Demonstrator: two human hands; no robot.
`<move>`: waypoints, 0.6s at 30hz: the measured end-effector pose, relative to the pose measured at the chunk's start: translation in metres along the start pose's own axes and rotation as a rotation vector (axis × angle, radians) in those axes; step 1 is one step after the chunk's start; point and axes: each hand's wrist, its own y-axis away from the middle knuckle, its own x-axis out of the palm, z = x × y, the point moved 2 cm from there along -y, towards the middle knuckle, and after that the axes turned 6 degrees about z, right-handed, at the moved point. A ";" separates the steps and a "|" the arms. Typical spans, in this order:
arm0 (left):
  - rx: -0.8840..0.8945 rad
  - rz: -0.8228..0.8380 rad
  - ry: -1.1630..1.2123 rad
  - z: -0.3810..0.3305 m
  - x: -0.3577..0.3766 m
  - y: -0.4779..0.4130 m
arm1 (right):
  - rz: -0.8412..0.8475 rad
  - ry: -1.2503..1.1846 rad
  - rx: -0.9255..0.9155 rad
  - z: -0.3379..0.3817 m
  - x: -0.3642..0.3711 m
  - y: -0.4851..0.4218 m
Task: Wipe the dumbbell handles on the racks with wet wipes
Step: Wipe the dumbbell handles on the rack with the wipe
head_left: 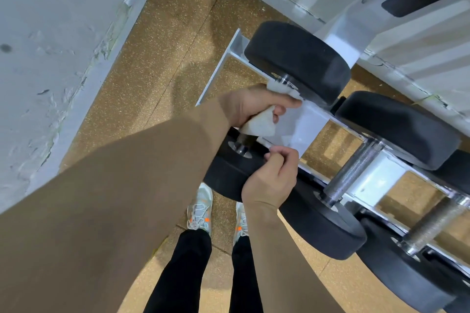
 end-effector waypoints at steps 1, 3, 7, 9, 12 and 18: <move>0.016 0.047 0.078 -0.004 0.000 -0.001 | 0.000 0.002 -0.001 0.000 0.000 0.000; 0.049 0.040 0.131 -0.008 0.003 0.004 | 0.006 0.008 0.004 0.000 0.000 -0.001; 0.037 -0.478 -0.301 0.003 0.016 0.015 | 0.011 0.018 0.031 0.002 0.001 -0.001; -0.067 -0.588 -0.489 0.015 0.024 0.017 | 0.016 0.021 0.018 0.003 0.000 0.000; -0.239 -0.530 -0.674 0.022 0.026 0.021 | 0.029 0.015 0.058 0.004 -0.001 0.000; -0.261 -0.489 -0.500 0.020 0.022 0.017 | 0.031 0.036 0.043 0.005 0.000 0.000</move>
